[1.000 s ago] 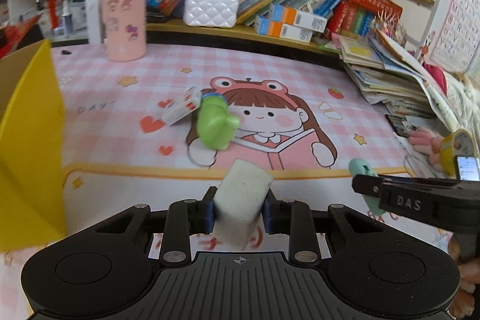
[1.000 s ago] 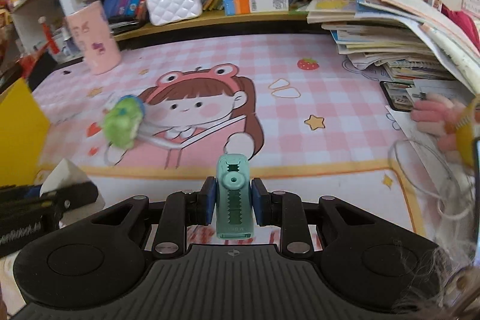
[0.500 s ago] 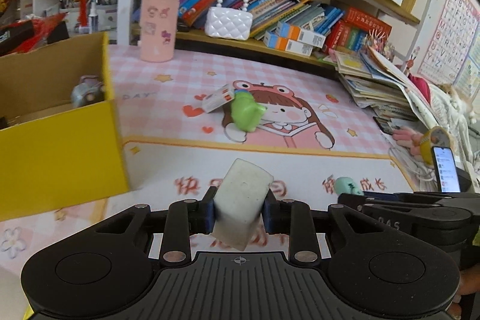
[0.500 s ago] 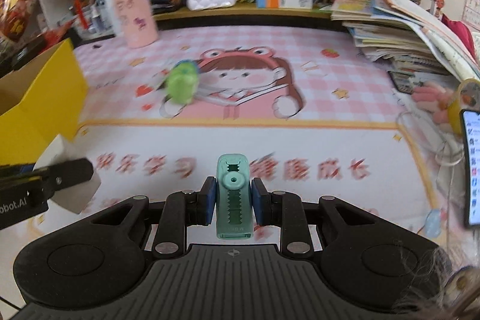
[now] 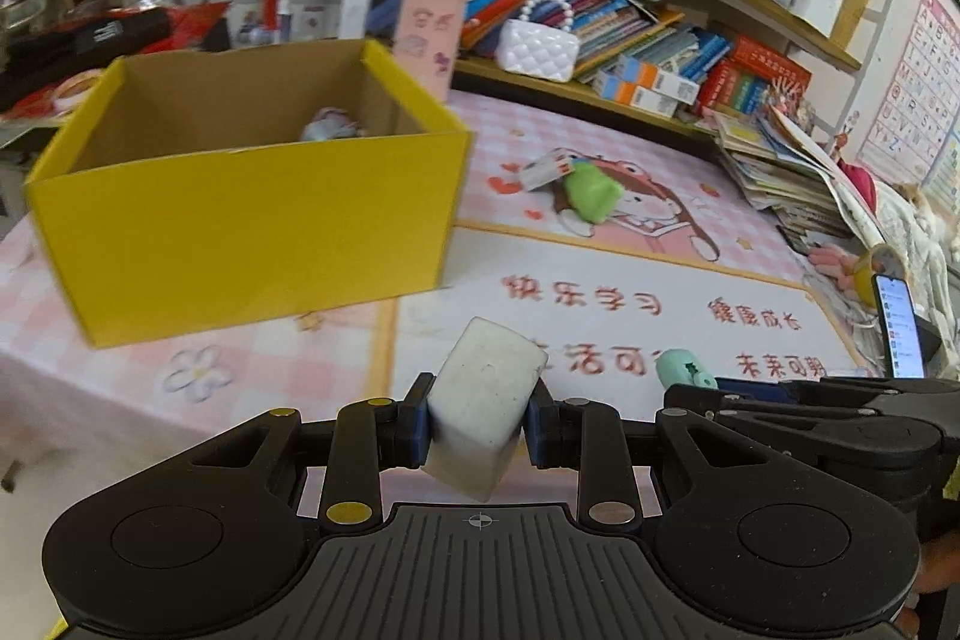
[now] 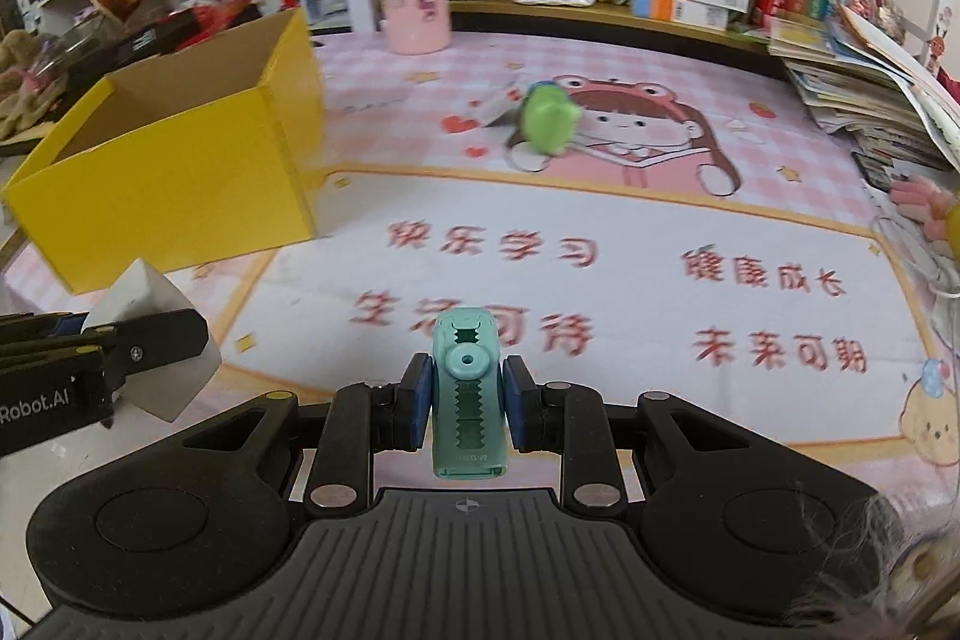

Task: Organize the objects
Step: 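Carry the white block and mint-green clip over the yellow box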

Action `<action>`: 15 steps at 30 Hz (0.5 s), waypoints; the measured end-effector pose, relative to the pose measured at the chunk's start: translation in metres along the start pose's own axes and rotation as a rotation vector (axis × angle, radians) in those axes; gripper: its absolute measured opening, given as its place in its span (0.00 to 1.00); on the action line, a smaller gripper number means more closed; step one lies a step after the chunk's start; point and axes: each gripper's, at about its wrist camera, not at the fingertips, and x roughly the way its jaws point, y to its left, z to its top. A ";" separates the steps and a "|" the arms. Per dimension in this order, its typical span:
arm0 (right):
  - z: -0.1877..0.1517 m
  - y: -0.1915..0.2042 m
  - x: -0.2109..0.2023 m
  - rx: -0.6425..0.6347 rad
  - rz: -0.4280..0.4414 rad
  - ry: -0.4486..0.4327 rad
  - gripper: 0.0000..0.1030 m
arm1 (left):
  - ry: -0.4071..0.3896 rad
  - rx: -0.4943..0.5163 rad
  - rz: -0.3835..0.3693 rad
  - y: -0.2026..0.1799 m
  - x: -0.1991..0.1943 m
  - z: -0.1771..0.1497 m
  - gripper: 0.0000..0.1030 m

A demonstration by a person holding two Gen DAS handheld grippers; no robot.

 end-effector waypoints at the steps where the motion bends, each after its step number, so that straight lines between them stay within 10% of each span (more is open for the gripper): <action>1: -0.003 0.006 -0.002 -0.006 0.006 0.000 0.22 | -0.001 -0.006 0.003 0.005 -0.005 -0.003 0.27; 15: -0.029 0.082 -0.014 -0.085 0.111 0.011 0.22 | -0.038 -0.099 0.069 0.061 -0.059 -0.032 0.27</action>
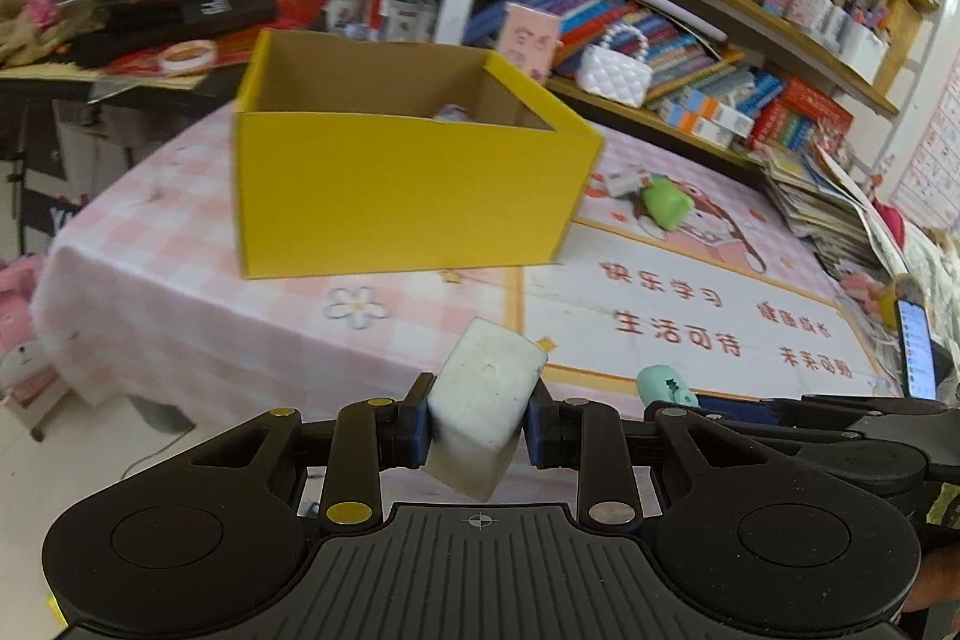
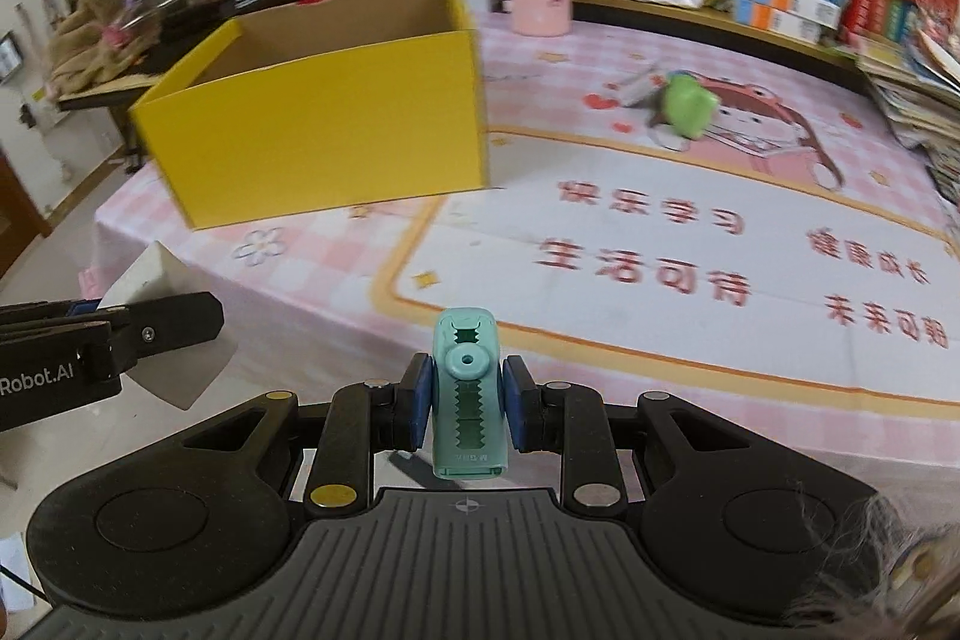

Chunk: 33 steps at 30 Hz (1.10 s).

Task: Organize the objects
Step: 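Carry the white block and mint-green clip over the yellow box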

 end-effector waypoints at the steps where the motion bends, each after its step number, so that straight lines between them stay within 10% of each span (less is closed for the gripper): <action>1: 0.000 0.006 0.000 -0.013 0.007 -0.002 0.22 | -0.004 -0.009 0.006 0.005 -0.003 -0.001 0.27; 19: 0.024 0.041 -0.002 -0.112 0.071 -0.049 0.22 | -0.160 -0.063 0.066 0.031 -0.013 0.041 0.27; 33: 0.153 0.027 0.041 -0.117 0.167 -0.238 0.22 | -0.240 0.009 0.171 0.023 0.053 0.124 0.27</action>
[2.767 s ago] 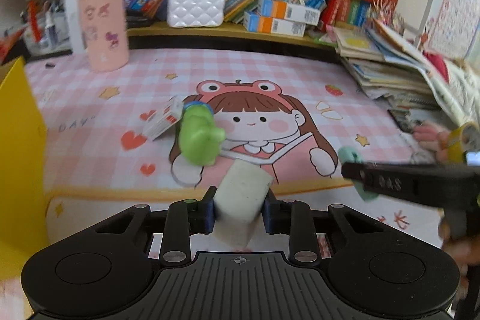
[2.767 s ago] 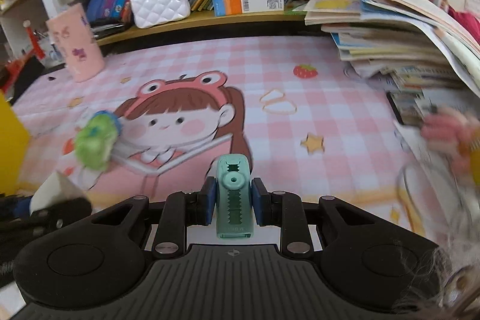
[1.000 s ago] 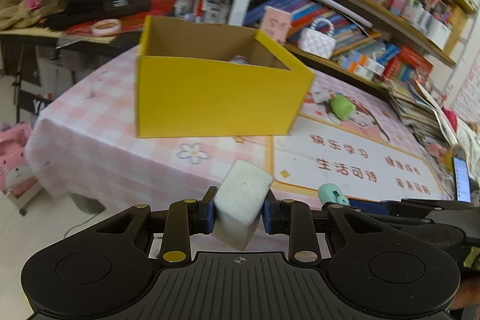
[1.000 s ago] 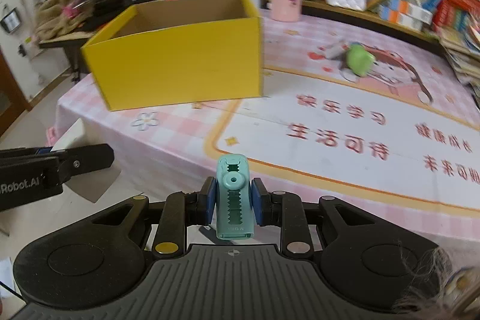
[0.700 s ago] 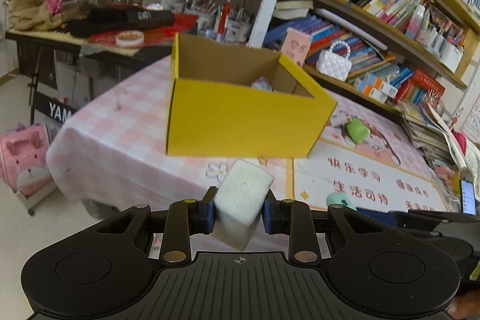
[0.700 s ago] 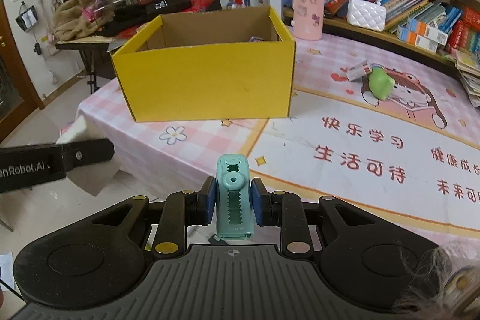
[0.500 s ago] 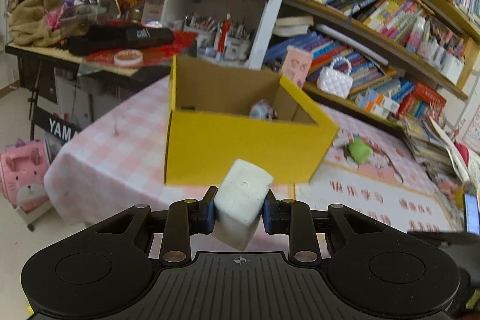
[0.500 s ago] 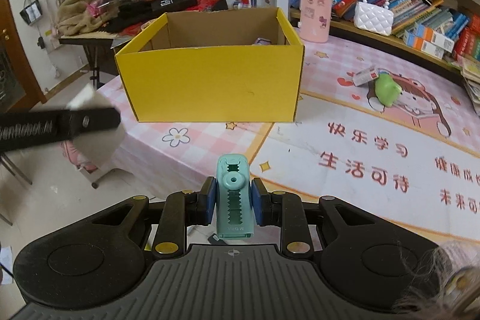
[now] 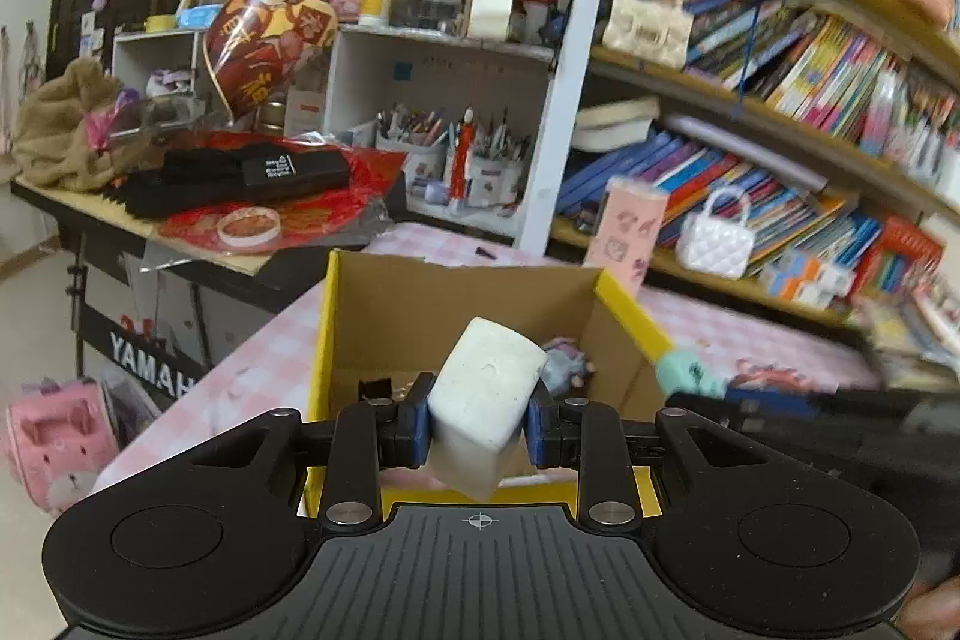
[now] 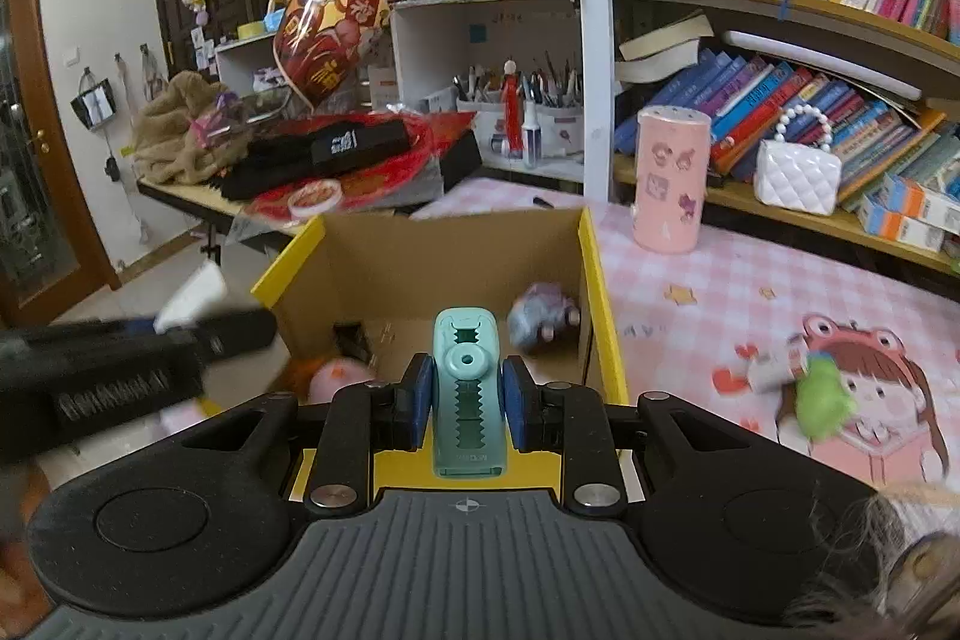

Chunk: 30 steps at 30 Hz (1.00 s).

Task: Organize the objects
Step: 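Carry the white block and mint-green clip over the yellow box, then open both tools to drop the block and clip into the box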

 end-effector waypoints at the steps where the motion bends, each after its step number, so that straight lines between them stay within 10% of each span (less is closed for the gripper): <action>1: 0.004 -0.004 0.007 0.002 0.003 0.003 0.22 | 0.018 0.014 0.015 -0.003 0.011 0.000 0.27; 22: 0.039 -0.019 0.156 -0.204 0.081 0.277 0.22 | 0.234 0.142 0.087 -0.027 0.111 -0.009 0.28; 30: 0.036 -0.020 0.148 -0.209 0.061 0.231 0.29 | 0.223 0.142 0.076 -0.028 0.106 -0.010 0.69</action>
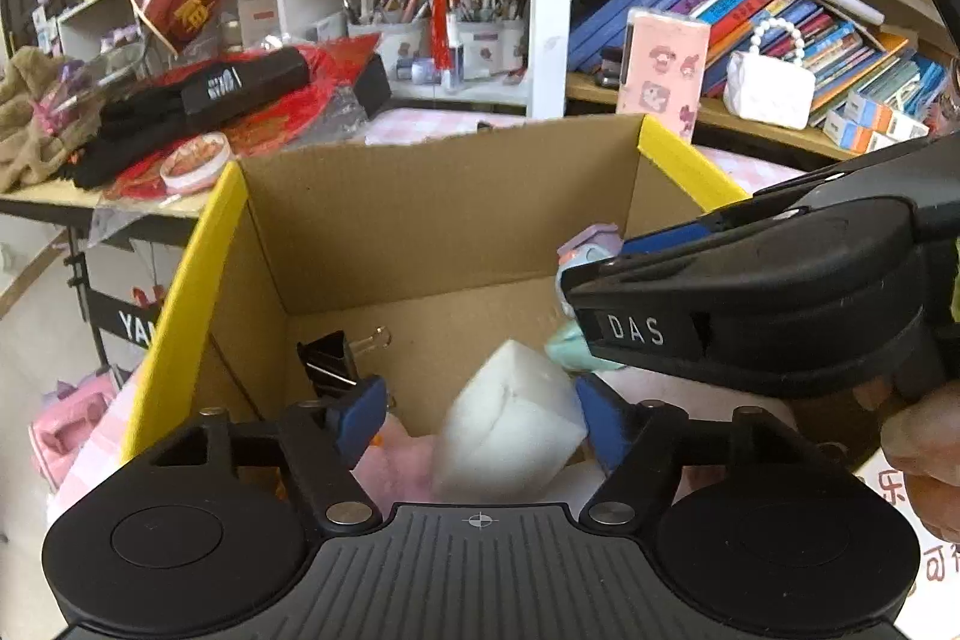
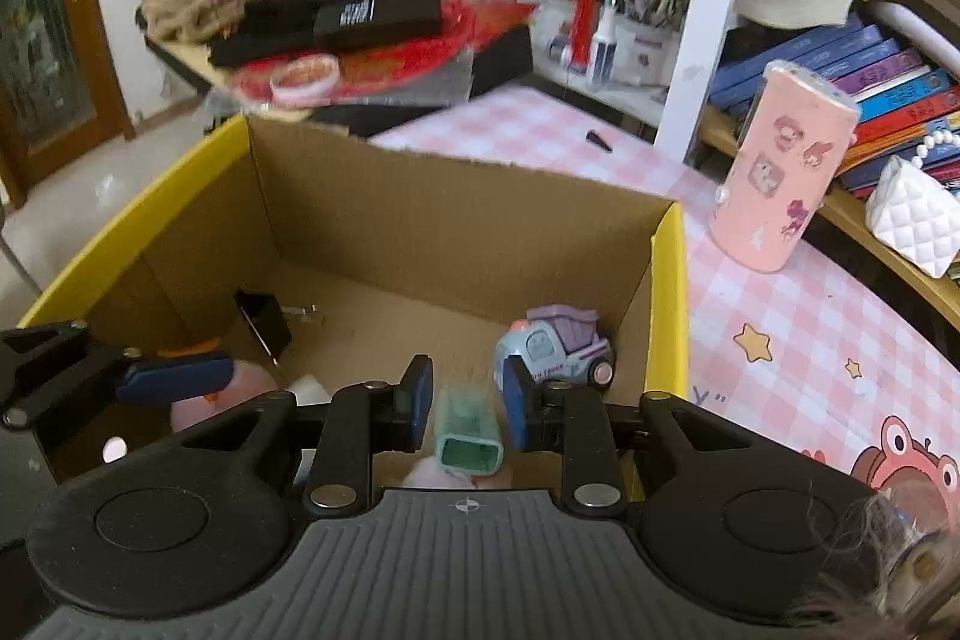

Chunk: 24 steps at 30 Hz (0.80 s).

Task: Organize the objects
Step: 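Open both tools to drop the block and clip into the box, then withdraw both tools from the box toward the green plush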

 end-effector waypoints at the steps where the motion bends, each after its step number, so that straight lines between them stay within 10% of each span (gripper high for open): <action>1: 0.001 -0.001 -0.003 0.012 0.002 -0.013 0.31 | -0.021 -0.001 -0.002 0.000 -0.006 0.001 0.69; 15: -0.029 0.022 -0.116 0.141 -0.147 -0.299 0.44 | -0.236 -0.069 0.025 0.026 -0.111 -0.013 0.81; 24: -0.099 0.057 -0.154 0.151 -0.204 -0.228 0.44 | -0.164 -0.051 -0.021 0.019 -0.139 -0.065 0.81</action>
